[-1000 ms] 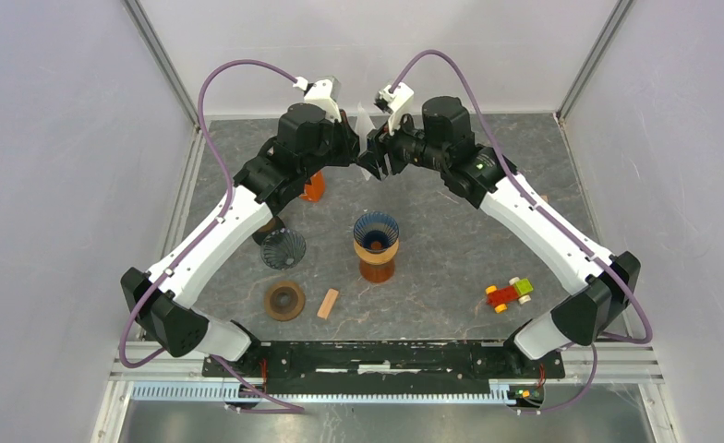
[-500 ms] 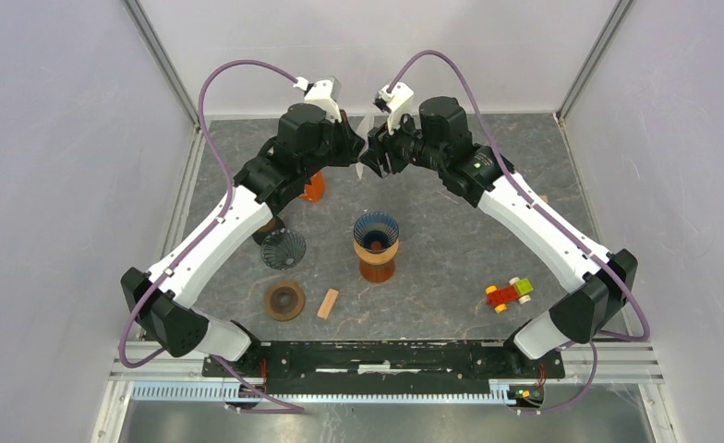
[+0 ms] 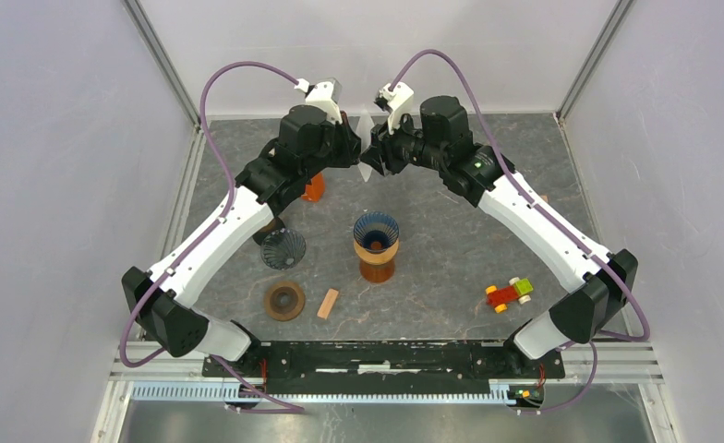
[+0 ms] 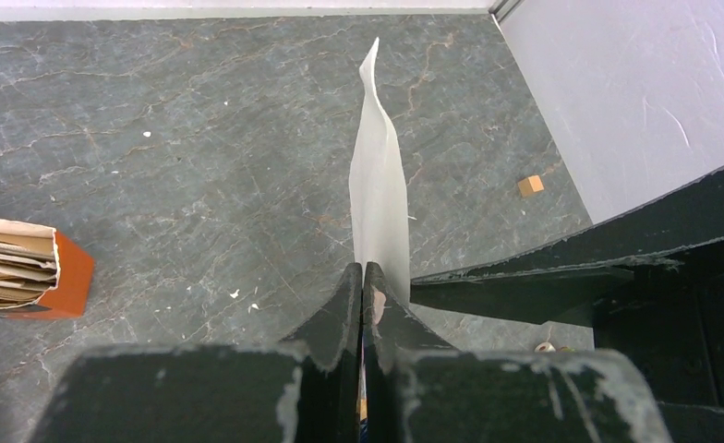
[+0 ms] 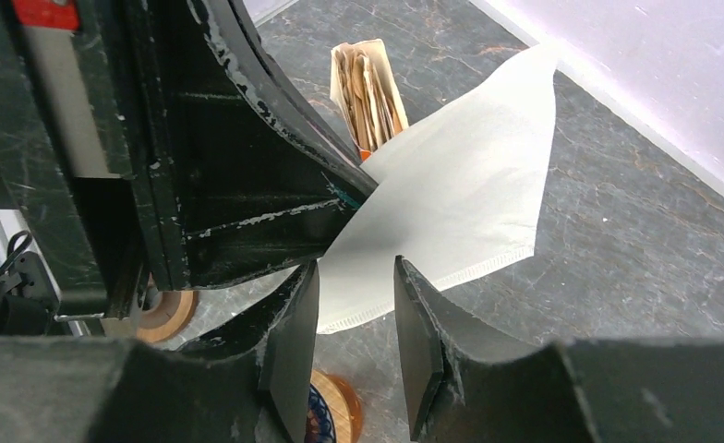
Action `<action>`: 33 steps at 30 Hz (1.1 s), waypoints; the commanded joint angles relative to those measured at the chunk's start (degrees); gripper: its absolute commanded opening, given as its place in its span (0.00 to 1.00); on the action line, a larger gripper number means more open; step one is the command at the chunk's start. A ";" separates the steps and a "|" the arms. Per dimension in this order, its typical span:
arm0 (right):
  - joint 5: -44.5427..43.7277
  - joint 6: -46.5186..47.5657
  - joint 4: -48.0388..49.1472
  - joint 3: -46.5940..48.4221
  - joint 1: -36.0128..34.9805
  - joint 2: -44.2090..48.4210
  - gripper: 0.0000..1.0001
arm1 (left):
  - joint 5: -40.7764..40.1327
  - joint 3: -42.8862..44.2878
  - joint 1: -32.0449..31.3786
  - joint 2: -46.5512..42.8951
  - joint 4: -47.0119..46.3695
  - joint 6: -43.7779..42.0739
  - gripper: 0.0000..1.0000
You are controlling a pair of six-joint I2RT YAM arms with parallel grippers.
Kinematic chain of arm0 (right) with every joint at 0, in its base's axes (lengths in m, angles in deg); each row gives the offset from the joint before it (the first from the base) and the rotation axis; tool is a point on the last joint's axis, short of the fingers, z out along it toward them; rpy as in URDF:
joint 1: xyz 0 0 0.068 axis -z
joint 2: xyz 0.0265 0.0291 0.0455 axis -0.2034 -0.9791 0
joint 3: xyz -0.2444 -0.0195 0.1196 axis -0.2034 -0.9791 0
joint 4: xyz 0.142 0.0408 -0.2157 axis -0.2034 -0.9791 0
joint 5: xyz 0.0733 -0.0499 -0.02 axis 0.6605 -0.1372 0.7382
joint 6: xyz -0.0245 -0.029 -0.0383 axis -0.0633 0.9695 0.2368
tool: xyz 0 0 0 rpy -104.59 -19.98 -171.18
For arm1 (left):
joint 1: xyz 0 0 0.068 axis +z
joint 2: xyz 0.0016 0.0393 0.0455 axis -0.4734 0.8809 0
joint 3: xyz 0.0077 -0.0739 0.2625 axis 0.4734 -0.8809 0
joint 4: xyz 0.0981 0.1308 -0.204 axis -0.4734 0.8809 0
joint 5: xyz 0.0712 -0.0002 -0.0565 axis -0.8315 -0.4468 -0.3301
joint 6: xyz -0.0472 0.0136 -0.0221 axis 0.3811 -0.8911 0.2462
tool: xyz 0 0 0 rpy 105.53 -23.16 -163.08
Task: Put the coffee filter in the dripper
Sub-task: Place the coffee filter in the coffee dripper.
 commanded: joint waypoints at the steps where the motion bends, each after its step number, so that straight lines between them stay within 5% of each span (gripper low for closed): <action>1: 2.17 -1.34 2.33 1.91 -0.14 0.30 0.41 | -0.86 -0.17 -0.62 -0.58 -3.37 -0.74 0.02; 33: -1.26 0.39 1.08 0.82 -0.21 0.93 0.50 | -0.29 0.02 -0.58 0.11 -3.19 0.49 0.02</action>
